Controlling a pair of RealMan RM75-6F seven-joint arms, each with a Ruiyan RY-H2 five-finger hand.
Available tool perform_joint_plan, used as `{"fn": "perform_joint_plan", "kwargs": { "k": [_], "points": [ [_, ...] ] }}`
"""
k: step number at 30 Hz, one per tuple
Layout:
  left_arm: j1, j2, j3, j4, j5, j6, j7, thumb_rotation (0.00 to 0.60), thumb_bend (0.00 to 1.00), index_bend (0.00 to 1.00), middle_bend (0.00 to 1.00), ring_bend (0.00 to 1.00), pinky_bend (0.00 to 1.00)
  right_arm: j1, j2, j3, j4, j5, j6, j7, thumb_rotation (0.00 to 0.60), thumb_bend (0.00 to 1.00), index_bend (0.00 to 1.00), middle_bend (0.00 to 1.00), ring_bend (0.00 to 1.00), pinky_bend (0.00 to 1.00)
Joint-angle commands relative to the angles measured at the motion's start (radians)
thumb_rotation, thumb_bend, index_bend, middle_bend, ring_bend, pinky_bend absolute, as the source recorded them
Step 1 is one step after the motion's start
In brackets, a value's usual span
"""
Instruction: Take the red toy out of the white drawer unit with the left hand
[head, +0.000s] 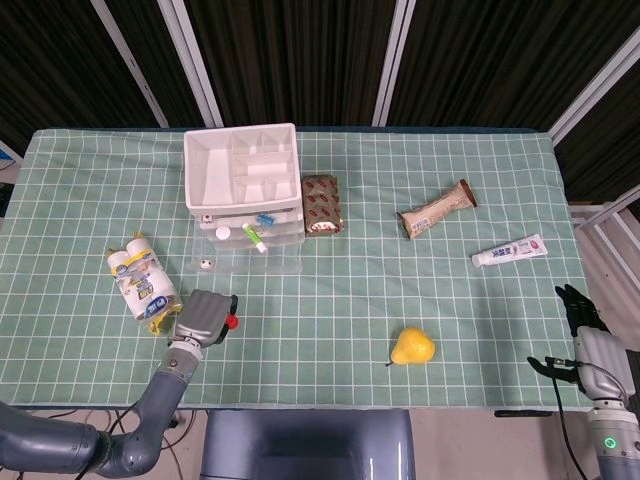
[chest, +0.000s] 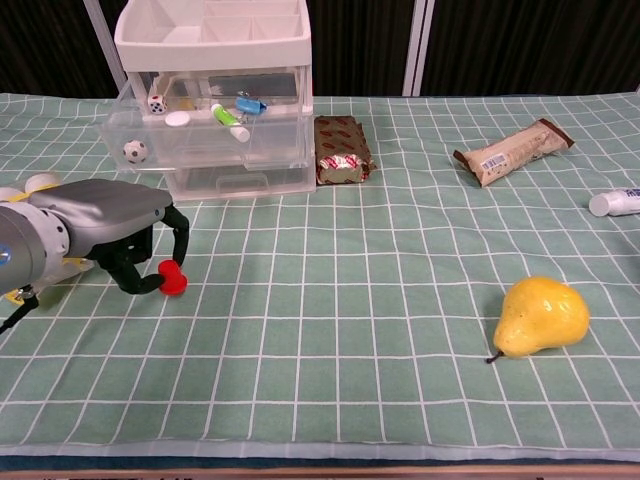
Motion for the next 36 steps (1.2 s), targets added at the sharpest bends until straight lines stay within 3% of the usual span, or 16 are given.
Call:
{"fn": "perform_joint_plan", "kwargs": {
  "k": [1, 11, 16, 21, 25, 28, 31, 36],
  "points": [
    [0.0, -0.011, -0.004, 0.014, -0.003, -0.009, 0.001, 0.6, 0.37, 0.51, 1.0, 1.0, 1.0, 0.0, -0.001, 0.0, 0.0, 0.0, 0.001, 0.0, 0.6, 0.07, 0.0, 0.0, 0.0, 0.23],
    [-0.001, -0.029, -0.006, 0.025, -0.017, -0.013, 0.027, 0.6, 0.29, 0.49, 1.0, 1.0, 1.0, 0.0, 0.0, 0.0, 0.001, -0.002, 0.002, 0.0, 0.6, 0.07, 0.0, 0.0, 0.0, 0.23],
    [0.007, -0.023, -0.015, 0.011, 0.0, 0.0, 0.016, 0.6, 0.19, 0.43, 1.0, 1.0, 1.0, -0.001, 0.001, -0.001, 0.001, -0.003, 0.002, 0.002, 0.6, 0.07, 0.0, 0.0, 0.0, 0.23],
    [0.033, 0.02, -0.013, -0.041, 0.087, 0.035, -0.028, 0.6, 0.13, 0.37, 1.0, 1.0, 1.0, -0.002, 0.001, -0.001, 0.001, -0.004, 0.003, 0.003, 0.6, 0.07, 0.0, 0.0, 0.0, 0.23],
    [0.078, 0.076, 0.012, -0.1, 0.236, 0.087, -0.1, 0.6, 0.13, 0.35, 0.97, 0.97, 1.0, -0.001, 0.0, -0.002, 0.002, -0.006, 0.003, 0.001, 0.6, 0.07, 0.0, 0.0, 0.0, 0.23],
    [0.133, 0.134, 0.069, -0.123, 0.432, 0.163, -0.16, 0.6, 0.13, 0.3, 0.84, 0.84, 0.96, -0.001, 0.0, -0.003, 0.004, -0.009, 0.005, -0.004, 0.6, 0.07, 0.0, 0.0, 0.0, 0.23],
    [0.18, 0.178, 0.117, -0.119, 0.569, 0.217, -0.21, 0.6, 0.13, 0.25, 0.65, 0.68, 0.78, -0.002, -0.002, -0.003, 0.004, -0.01, 0.007, -0.008, 0.6, 0.07, 0.0, 0.0, 0.0, 0.23],
    [0.28, 0.251, 0.186, -0.106, 0.743, 0.316, -0.336, 0.6, 0.13, 0.16, 0.31, 0.32, 0.44, -0.001, -0.005, -0.005, 0.008, -0.017, 0.012, -0.019, 0.6, 0.07, 0.0, 0.0, 0.0, 0.23]
  ]
}}
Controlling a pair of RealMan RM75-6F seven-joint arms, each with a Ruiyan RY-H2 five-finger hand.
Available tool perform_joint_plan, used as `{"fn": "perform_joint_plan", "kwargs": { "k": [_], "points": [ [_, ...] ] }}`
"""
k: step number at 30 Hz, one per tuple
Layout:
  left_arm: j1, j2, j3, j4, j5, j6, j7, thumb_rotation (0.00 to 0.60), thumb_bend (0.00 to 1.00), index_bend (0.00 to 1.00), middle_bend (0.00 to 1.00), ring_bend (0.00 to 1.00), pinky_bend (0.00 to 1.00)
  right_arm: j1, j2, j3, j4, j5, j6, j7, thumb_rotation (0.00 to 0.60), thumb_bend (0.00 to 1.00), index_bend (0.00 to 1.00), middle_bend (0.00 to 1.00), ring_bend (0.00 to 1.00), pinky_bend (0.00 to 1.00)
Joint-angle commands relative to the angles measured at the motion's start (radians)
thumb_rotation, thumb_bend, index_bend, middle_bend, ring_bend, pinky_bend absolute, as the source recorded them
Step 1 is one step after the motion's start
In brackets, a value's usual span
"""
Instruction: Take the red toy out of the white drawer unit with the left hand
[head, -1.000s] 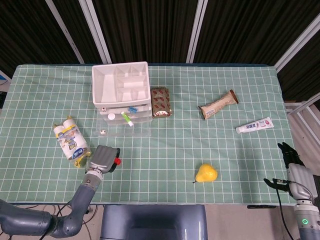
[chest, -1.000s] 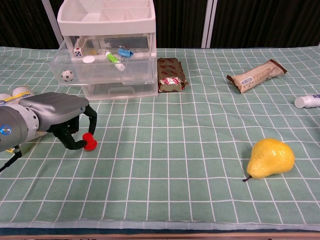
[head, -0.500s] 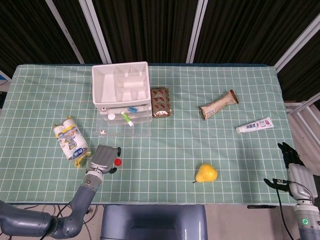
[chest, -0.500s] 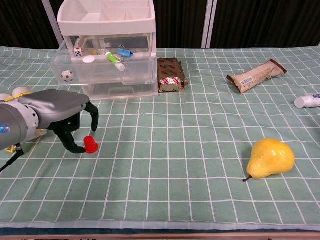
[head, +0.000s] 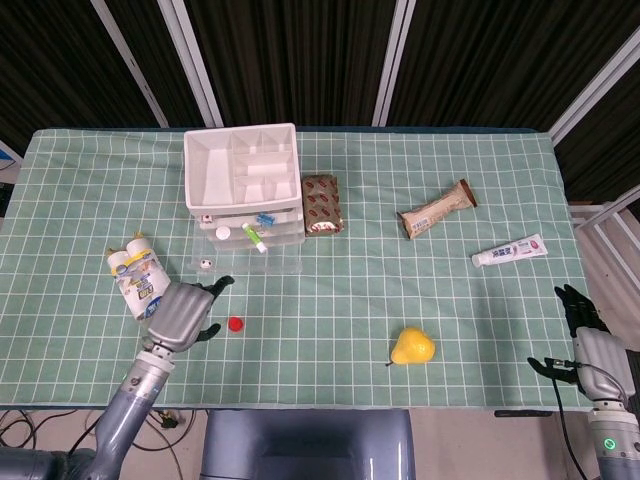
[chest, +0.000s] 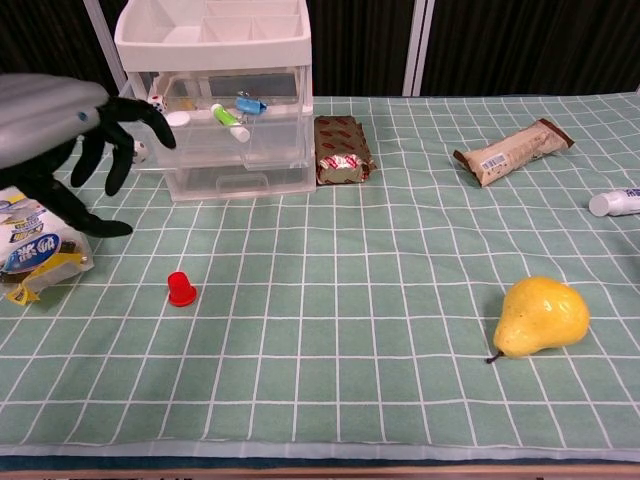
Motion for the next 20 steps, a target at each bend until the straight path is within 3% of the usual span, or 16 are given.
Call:
{"fn": "perform_joint_plan", "kwargs": {
  "k": [1, 3, 4, 6, 8, 13, 20],
  "points": [
    [0.121, 0.094, 0.087, 0.007, 0.171, 0.124, -0.142, 0.6, 0.12, 0.14, 0.25, 0.26, 0.39, 0.0, -0.002, -0.001, 0.003, -0.004, 0.003, -0.004, 0.6, 0.07, 0.0, 0.0, 0.0, 0.23],
    [0.162, 0.119, 0.102, 0.026, 0.2, 0.161, -0.177, 0.6, 0.11, 0.05, 0.08, 0.11, 0.23, 0.0, -0.004, -0.002, 0.008, -0.01, 0.007, -0.012, 0.6, 0.07, 0.0, 0.0, 0.0, 0.23],
    [0.181, 0.131, 0.106, 0.039, 0.207, 0.178, -0.191, 0.6, 0.1, 0.03, 0.04, 0.07, 0.18, 0.001, -0.005, -0.003, 0.012, -0.014, 0.009, -0.017, 0.6, 0.07, 0.0, 0.0, 0.0, 0.23],
    [0.222, 0.153, 0.103, 0.07, 0.201, 0.209, -0.221, 0.6, 0.08, 0.0, 0.0, 0.0, 0.05, 0.002, -0.008, -0.006, 0.028, -0.029, 0.02, -0.045, 0.6, 0.07, 0.0, 0.0, 0.0, 0.23],
    [0.254, 0.174, 0.094, 0.093, 0.179, 0.225, -0.254, 0.6, 0.07, 0.0, 0.0, 0.0, 0.01, 0.002, -0.015, -0.007, 0.038, -0.042, 0.033, -0.06, 0.6, 0.07, 0.0, 0.0, 0.0, 0.23],
    [0.318, 0.217, 0.067, 0.15, 0.13, 0.244, -0.331, 0.6, 0.06, 0.0, 0.0, 0.0, 0.0, 0.002, -0.027, -0.012, 0.056, -0.067, 0.051, -0.097, 0.6, 0.07, 0.0, 0.0, 0.0, 0.23],
    [0.379, 0.205, 0.035, 0.24, 0.09, 0.221, -0.456, 0.6, 0.06, 0.0, 0.0, 0.0, 0.0, -0.003, -0.057, -0.008, 0.092, -0.117, 0.109, -0.112, 0.6, 0.07, 0.0, 0.0, 0.0, 0.23]
  ]
}}
